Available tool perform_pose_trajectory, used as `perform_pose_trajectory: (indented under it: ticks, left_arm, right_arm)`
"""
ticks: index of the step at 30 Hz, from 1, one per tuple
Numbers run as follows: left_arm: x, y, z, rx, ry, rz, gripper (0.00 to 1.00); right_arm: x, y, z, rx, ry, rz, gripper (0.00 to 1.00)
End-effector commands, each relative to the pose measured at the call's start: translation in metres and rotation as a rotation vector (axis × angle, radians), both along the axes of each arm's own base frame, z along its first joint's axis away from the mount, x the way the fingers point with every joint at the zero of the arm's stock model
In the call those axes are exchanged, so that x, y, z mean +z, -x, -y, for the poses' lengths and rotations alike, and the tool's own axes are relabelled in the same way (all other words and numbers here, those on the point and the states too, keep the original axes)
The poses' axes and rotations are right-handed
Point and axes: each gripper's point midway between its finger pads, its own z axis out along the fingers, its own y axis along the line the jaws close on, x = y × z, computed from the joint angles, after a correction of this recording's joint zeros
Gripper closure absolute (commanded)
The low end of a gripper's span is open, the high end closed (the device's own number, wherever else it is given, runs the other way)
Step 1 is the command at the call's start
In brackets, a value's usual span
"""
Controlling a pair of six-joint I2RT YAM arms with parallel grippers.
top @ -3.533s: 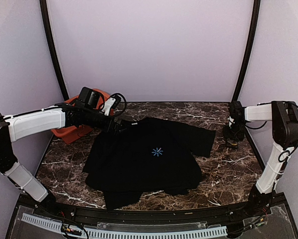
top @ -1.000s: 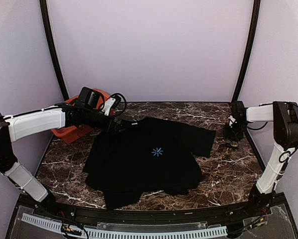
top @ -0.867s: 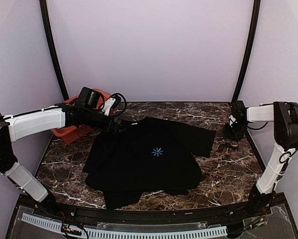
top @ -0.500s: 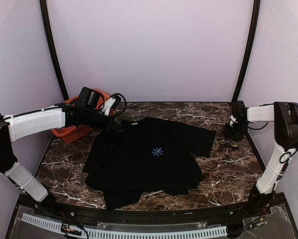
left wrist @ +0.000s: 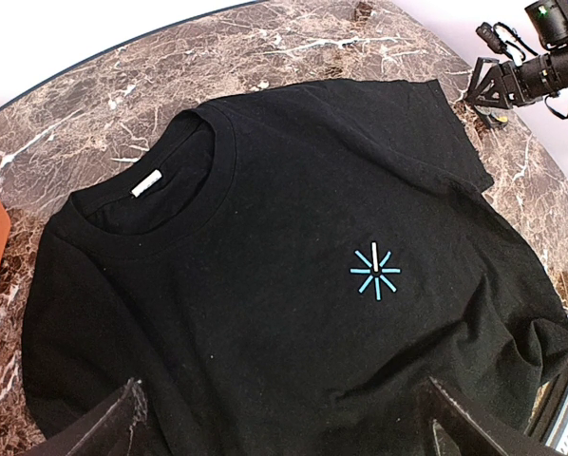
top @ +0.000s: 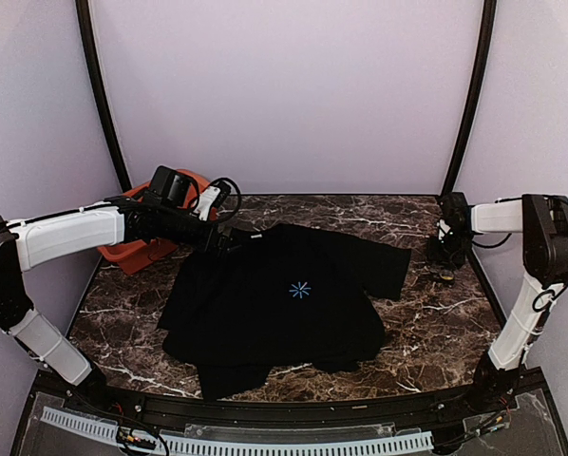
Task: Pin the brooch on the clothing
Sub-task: Pick up the brooch from the brooch box.
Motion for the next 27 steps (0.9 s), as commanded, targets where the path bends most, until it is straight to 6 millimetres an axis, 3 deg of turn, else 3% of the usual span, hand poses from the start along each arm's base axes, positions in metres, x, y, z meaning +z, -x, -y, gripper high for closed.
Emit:
perform_pose_trajectory:
  ticks: [1, 27]
  left_arm:
    - [0.0015, 0.0067, -0.0003, -0.017, 0.005, -0.002, 0.01]
    - [0.0002, 0.0067, -0.0001, -0.018, 0.004, -0.006, 0.01]
  right_arm:
    - [-0.0024, -0.0002, -0.0001, 0.002, -0.006, 0.000, 0.43]
    - [-0.0104, -0.0013, -0.0011, 0.012, 0.016, -0.006, 0.45]
